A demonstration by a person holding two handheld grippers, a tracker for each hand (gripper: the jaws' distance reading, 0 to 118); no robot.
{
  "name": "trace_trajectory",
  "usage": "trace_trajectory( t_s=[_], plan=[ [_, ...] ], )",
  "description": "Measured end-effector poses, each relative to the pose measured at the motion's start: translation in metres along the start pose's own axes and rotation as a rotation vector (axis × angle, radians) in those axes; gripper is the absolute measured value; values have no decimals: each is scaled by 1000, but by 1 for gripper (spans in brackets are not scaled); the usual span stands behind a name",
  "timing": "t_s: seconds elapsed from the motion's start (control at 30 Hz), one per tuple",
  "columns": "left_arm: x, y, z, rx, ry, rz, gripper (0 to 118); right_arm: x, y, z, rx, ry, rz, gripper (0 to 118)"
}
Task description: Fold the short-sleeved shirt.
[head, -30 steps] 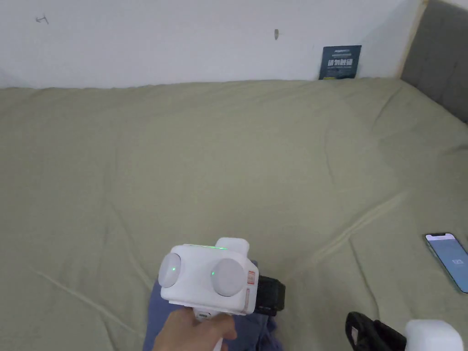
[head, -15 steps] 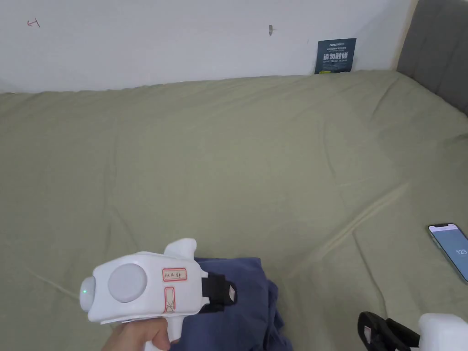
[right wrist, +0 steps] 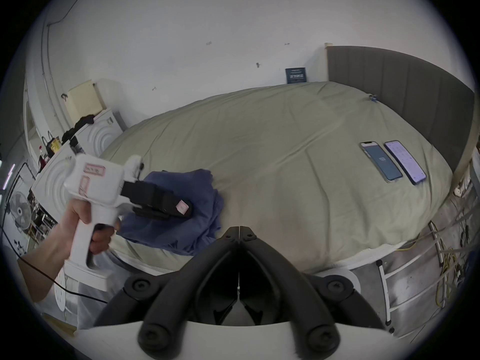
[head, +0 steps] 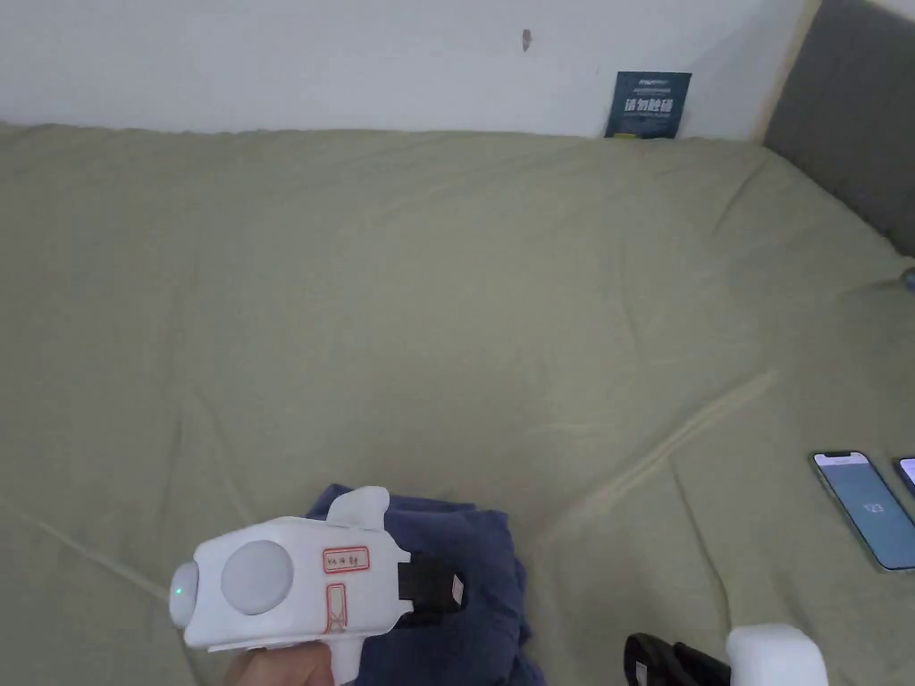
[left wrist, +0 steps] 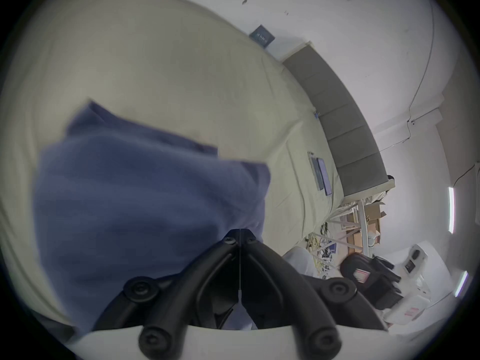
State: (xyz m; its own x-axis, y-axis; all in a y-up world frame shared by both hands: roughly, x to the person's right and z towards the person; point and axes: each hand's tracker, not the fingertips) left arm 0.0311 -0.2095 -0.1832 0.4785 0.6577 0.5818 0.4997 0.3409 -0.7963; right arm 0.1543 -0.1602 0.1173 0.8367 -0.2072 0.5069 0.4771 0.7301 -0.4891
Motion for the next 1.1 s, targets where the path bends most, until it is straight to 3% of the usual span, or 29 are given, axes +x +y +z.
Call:
trace_trajectory(
  t_s=[0.1, 0.23, 0.33, 0.4, 0.5, 0.6, 0.63, 0.77, 0.8, 0.83, 0.9, 0.93, 1.1],
  plan=[
    [-2, 2, 55, 100, 5, -23, 0, -18, 17, -25, -19, 103, 29, 1],
    [-21, -8, 110, 166, 92, -11, 0, -39, 42, -79, -113, 392, 2, 1],
    [-40, -19, 129, 183, 140, 22, 0, -37, 48, -133, -258, 632, -159, 1],
    [-54, -26, 134, 183, 161, 45, 0, -28, 42, -165, -335, 714, -250, 1],
    [-73, -34, 138, 185, 166, 96, 0, -3, 25, -209, -476, 737, -372, 1],
    [-84, -38, 139, 182, 175, 126, 0, 27, 5, -233, -504, 883, -594, 1],
    [-87, -38, 139, 182, 175, 132, 0, 31, 5, -235, -517, 912, -625, 1],
    [-94, -34, 134, 154, 143, 148, 0, 27, 11, -228, -516, 870, -545, 1],
    [-94, -31, 130, 134, 117, 146, 4, 23, 11, -225, -516, 872, -548, 1],
    [-95, -28, 125, 107, 64, 144, 28, 24, 11, -225, -519, 873, -558, 1],
    [-98, -21, 113, 54, -19, 135, 110, 25, 10, -225, -519, 880, -569, 1],
    [-101, -17, 100, 6, -69, 143, 117, 26, 9, -226, -519, 880, -570, 1],
    [-118, 0, 57, -65, -247, 237, 116, 29, 9, -223, -523, 888, -587, 1]
  ],
)
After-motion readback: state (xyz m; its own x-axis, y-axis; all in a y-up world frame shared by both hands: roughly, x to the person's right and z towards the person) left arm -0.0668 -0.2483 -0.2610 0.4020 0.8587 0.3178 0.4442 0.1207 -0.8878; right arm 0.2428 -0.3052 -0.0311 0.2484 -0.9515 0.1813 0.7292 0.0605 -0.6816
